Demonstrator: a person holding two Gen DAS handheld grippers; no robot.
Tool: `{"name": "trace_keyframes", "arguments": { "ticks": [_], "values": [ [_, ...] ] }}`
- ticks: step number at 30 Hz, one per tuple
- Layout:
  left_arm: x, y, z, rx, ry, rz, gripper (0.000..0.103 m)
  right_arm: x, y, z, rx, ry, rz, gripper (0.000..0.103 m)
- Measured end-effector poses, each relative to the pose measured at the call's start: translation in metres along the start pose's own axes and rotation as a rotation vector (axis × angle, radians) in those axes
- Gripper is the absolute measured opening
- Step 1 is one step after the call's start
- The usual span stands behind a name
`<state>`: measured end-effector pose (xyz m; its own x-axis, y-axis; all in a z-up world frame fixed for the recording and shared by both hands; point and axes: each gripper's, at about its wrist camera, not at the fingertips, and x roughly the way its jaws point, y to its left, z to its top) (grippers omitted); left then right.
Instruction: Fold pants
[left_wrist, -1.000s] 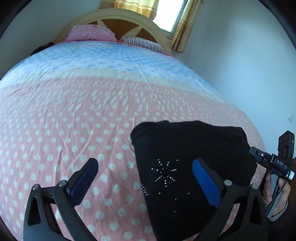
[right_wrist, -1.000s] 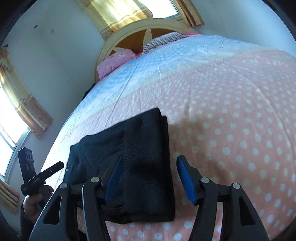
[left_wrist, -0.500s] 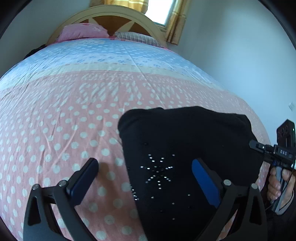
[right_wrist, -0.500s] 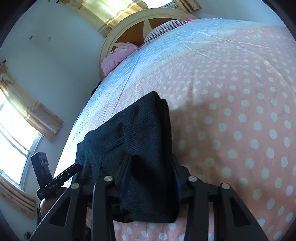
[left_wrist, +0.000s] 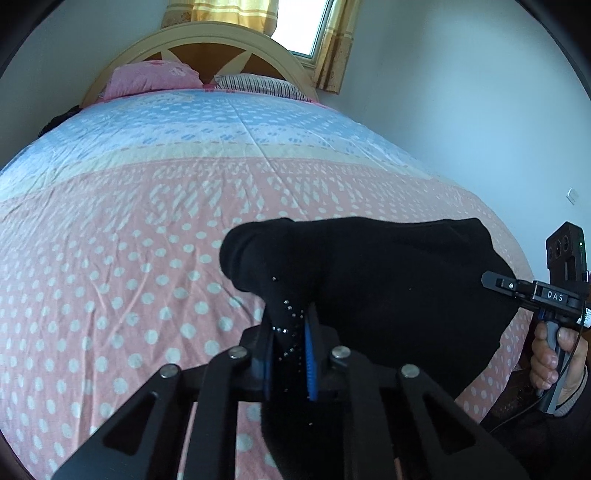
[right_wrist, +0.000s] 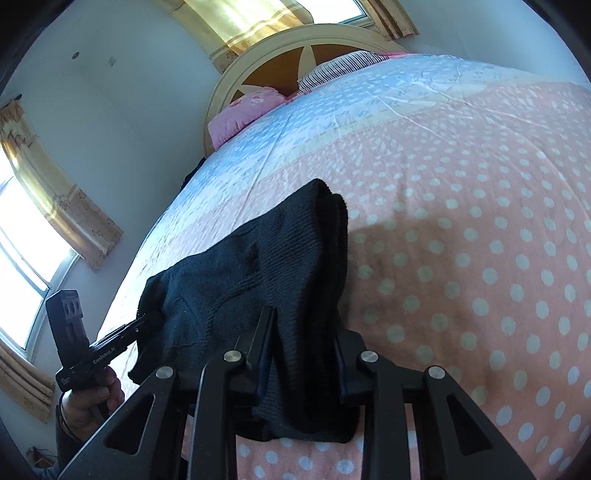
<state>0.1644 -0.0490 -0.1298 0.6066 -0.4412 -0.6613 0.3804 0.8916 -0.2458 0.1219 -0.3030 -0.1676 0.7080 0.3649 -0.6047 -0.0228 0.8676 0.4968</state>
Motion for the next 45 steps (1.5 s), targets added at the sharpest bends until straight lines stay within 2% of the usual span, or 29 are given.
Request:
{"name": "trace_keyframes", "arguments": {
  "ticks": [6,11,20,24,31,39,45],
  "values": [
    [-0.021,0.007,0.003,0.004,-0.019,0.012,0.012,0.004,0.014,0.007,-0.023,0.002,0.02,0.026],
    [-0.038,0.021,0.008,-0.005,-0.048,0.047,0.011,0.021,0.04,0.018,-0.073,0.022,0.051,0.026],
    [-0.073,0.083,0.015,-0.063,-0.096,0.172,0.011,0.089,0.115,0.042,-0.172,0.086,0.14,0.025],
    [-0.084,0.113,0.02,-0.066,-0.096,0.242,0.011,0.119,0.148,0.047,-0.215,0.111,0.177,0.025],
    [-0.106,0.153,0.016,-0.086,-0.102,0.322,0.011,0.155,0.201,0.05,-0.279,0.148,0.221,0.024],
    [-0.118,0.189,0.001,-0.139,-0.101,0.366,0.011,0.191,0.237,0.043,-0.311,0.188,0.245,0.023],
    [-0.12,0.202,-0.006,-0.158,-0.094,0.376,0.011,0.202,0.248,0.036,-0.323,0.204,0.25,0.023]
  ]
}}
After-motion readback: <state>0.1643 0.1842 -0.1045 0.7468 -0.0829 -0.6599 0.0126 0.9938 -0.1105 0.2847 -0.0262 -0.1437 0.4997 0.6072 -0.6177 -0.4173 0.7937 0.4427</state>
